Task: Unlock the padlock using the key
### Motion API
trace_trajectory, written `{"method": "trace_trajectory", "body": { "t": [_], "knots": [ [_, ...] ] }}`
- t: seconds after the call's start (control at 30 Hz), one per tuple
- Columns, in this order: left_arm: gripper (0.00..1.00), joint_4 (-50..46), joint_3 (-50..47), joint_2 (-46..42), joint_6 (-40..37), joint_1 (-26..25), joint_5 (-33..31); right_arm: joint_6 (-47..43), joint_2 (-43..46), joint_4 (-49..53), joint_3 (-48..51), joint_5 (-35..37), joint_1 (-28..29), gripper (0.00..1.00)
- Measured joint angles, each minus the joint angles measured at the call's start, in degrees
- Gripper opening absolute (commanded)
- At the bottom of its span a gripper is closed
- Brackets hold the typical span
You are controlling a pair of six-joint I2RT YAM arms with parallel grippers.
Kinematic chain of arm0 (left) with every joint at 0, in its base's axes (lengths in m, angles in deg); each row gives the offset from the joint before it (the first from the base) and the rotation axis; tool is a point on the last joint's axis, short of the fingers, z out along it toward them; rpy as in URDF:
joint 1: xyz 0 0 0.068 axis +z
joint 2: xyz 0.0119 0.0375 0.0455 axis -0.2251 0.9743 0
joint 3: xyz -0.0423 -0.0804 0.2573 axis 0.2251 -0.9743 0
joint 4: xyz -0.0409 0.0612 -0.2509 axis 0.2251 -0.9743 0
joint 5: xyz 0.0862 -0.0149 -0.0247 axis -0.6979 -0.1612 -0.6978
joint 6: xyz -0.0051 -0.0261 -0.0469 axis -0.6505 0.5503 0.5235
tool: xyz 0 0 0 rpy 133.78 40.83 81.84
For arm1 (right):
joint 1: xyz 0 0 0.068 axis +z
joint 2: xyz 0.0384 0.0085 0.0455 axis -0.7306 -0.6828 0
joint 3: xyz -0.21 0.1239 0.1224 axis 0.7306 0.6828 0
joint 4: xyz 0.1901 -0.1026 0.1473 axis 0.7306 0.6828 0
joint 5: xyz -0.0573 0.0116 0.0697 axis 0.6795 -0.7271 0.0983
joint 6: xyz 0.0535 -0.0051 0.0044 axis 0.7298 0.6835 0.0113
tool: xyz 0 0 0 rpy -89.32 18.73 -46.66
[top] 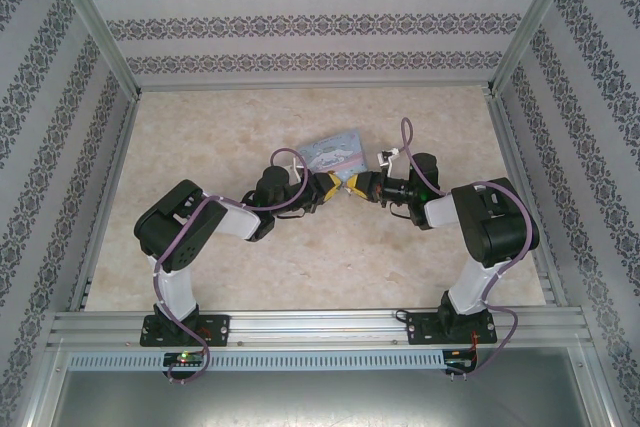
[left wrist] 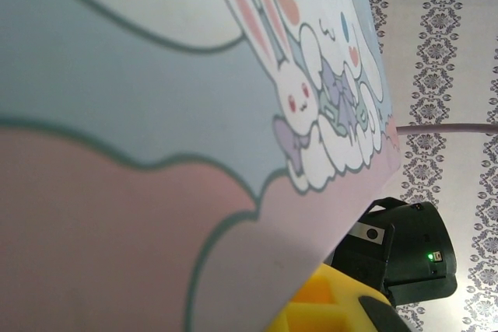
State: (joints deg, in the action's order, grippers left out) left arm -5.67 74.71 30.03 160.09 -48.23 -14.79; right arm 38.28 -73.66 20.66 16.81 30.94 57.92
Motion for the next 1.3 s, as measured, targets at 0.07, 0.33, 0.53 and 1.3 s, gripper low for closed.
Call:
{"method": "trace_trajectory", "body": {
  "t": [0.07,0.33,0.53,1.3],
  "knots": [
    [0.00,0.00,0.00,0.00,-0.02,0.00,0.04,0.15,0.00,-0.46,0.28,0.09,0.00,0.00],
    [0.00,0.02,0.00,0.00,0.72,-0.42,0.00,0.59,2.23,-0.74,2.14,2.45,0.39,0.00],
    [0.00,0.04,0.00,-0.07,0.85,-1.31,0.15,0.63,5.49,-0.59,5.09,4.96,0.48,0.00],
    [0.00,-1.31,1.25,-0.39,-0.52,-1.53,0.24,5.18,8.33,-1.27,6.14,9.20,2.67,0.00]
  ]
}}
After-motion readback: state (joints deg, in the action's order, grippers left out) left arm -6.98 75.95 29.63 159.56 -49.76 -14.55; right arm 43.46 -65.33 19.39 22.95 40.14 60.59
